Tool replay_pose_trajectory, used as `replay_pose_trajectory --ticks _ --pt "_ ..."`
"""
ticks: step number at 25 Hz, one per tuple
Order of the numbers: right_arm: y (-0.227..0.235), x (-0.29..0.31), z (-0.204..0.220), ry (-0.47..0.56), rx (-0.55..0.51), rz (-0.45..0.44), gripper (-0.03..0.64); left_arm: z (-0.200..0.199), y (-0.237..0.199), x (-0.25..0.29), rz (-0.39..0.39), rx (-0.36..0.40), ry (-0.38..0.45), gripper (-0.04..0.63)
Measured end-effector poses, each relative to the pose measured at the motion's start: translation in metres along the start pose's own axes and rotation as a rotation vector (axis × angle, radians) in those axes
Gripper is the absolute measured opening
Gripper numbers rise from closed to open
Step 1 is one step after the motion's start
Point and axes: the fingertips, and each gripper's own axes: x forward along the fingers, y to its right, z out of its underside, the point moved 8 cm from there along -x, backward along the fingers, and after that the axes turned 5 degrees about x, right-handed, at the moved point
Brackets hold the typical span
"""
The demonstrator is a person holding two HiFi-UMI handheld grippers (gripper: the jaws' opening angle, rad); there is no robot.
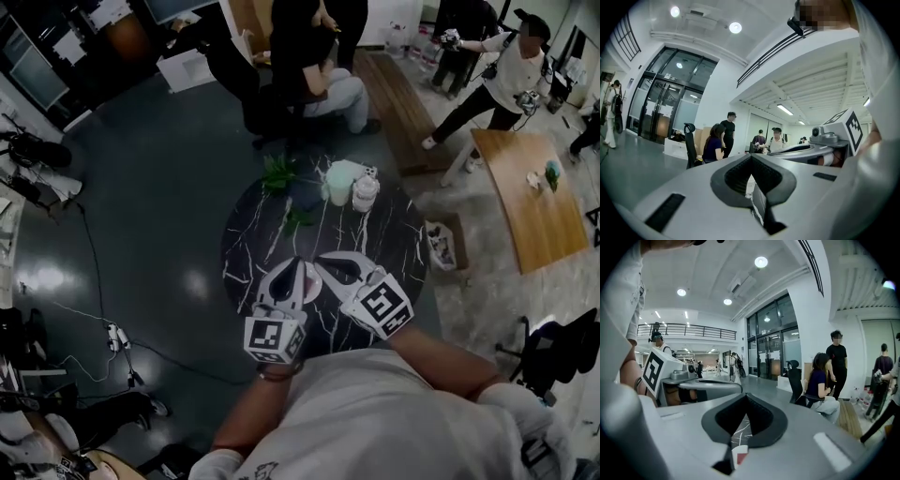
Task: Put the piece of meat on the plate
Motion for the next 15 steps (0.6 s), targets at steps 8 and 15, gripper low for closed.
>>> replay_pose_trajectory --ticks 8,15 --pt "0.003 -0.015 -0.041 0.131 -0.004 0.012 0.003 -0.048 0.015 0.008 -0.007 0.041 0.036 0.005" --pt "0.003 -0.031 -0.07 0.223 -0.042 0.028 0.002 -0.081 0.023 0.01 -0.012 0.068 0.071 0.005"
